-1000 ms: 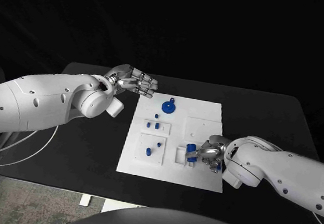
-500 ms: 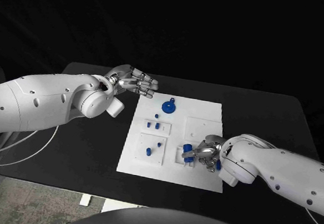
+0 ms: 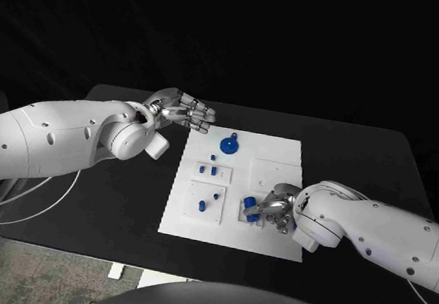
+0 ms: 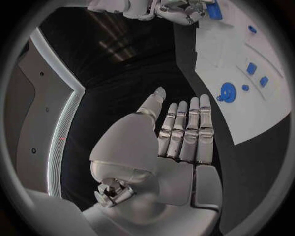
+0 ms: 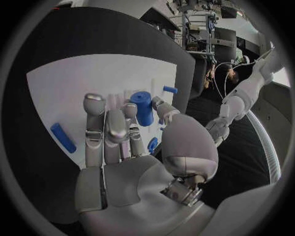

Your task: Assemble the parts on the task board

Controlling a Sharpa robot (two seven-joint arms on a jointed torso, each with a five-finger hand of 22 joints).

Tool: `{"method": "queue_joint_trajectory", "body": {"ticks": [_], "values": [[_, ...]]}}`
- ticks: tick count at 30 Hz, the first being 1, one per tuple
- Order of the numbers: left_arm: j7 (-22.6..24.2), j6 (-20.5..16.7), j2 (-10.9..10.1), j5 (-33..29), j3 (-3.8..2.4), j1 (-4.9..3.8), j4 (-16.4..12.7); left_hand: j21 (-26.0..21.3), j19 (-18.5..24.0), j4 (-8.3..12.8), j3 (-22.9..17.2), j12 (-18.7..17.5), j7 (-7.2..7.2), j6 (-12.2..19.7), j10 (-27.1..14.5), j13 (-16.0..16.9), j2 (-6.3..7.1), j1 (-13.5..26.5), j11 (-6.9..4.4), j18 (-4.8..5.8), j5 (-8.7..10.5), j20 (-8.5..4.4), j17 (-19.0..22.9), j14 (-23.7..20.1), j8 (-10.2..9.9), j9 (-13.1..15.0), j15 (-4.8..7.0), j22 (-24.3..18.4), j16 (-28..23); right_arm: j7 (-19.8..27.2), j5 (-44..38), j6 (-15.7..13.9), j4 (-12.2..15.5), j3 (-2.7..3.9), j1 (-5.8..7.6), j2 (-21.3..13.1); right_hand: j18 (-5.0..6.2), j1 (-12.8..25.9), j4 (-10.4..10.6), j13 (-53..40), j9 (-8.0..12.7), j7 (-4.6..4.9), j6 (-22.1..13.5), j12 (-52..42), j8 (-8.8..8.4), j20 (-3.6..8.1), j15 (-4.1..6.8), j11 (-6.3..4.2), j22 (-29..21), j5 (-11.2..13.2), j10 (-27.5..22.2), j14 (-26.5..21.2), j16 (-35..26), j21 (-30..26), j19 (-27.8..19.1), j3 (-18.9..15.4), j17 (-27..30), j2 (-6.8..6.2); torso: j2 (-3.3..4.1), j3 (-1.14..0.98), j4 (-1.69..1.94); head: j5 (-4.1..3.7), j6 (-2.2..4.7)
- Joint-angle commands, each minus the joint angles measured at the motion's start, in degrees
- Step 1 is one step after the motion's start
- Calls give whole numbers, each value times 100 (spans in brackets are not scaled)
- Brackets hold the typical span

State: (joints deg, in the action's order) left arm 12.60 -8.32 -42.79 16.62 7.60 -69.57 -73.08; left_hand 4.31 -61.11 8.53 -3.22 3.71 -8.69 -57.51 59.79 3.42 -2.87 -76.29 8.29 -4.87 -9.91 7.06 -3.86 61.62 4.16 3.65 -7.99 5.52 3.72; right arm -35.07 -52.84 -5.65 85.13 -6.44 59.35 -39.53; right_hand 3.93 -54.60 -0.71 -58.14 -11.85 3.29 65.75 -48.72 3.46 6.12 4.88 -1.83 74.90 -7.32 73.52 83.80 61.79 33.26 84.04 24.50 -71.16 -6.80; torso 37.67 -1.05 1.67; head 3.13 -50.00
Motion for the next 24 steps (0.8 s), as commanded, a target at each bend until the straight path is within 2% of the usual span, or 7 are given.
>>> {"method": "queue_joint_trajectory", "body": {"ticks": [1,5,10,11,15,18,24], "values": [[28,85,9,-26,-3,-3,-16,31,-37,-32,10,23,-4,28,-16,-6,-35,13,32,-48,-18,6,5,-19,25,3,-3,-6,-17,-20,-110,119,-38,-11,-10,27,-9,60,33,6,0,12,9,37,17,21,23,6,353,47,-28,39,18,-21,18,-8,8,17,1,-1,0,-1,0],[27,86,9,-26,-3,-3,-15,31,-37,-32,10,23,-4,28,-16,-6,-35,13,32,-48,-18,6,5,-19,25,3,-3,-6,-17,-9,-130,120,-69,-16,-12,57,-3,89,158,18,5,18,-12,49,19,14,15,15,348,362,-42,37,8,-45,13,-8,17,-45,0,0,-2,-4,0],[24,85,11,-26,-3,-3,-15,31,-37,-32,10,23,-4,28,-16,-6,-35,13,32,-48,-18,6,5,-19,25,3,-3,-6,-17,35,-136,122,-90,-19,-13,87,-3,233,543,75,40,44,-118,146,13,25,15,33,328,456,-94,19,-35,-133,-3,-241,29,-379,2,1,-4,1,0],[24,86,12,-26,-3,-3,-15,31,-37,-32,10,23,-4,28,-16,-6,-35,13,32,-48,-18,6,5,-19,25,3,-3,-6,-17,41,-136,129,-92,-19,-13,90,-4,53,747,82,58,51,-152,170,34,21,8,35,324,458,-104,16,-53,-154,-5,-526,28,-366,-1,1,-3,-1,0],[22,88,12,-26,-3,-3,-14,31,-37,-32,10,23,-4,28,-16,-6,-35,13,32,-48,-18,6,5,-19,25,3,-3,-6,-17,60,-135,173,-95,-22,-13,93,2,5,995,105,77,62,-189,219,19,17,3,49,317,455,-139,5,-87,-203,-11,-811,34,-430,0,1,-2,2,0],[20,92,12,-26,-3,-3,-11,31,-37,-32,10,23,-4,28,-16,-6,-35,13,32,-48,-18,6,5,-19,25,3,-3,-6,-17,81,-133,200,-92,-23,-13,89,10,-184,1307,112,100,74,-225,250,25,8,-5,58,316,453,-161,-2,-116,-244,-12,-1154,28,-452,0,0,-5,-1,0],[16,99,11,-26,-3,-3,-10,31,-37,-41,11,23,-4,30,-18,-6,-34,14,33,-48,-16,7,5,-21,25,3,-4,-14,-17,172,-112,206,-61,-26,-15,57,14,-298,1453,113,116,76,-232,266,24,6,-6,61,312,454,-169,-2,-139,-287,-11,-1284,21,-426,0,-1,-2,3,0]]}}
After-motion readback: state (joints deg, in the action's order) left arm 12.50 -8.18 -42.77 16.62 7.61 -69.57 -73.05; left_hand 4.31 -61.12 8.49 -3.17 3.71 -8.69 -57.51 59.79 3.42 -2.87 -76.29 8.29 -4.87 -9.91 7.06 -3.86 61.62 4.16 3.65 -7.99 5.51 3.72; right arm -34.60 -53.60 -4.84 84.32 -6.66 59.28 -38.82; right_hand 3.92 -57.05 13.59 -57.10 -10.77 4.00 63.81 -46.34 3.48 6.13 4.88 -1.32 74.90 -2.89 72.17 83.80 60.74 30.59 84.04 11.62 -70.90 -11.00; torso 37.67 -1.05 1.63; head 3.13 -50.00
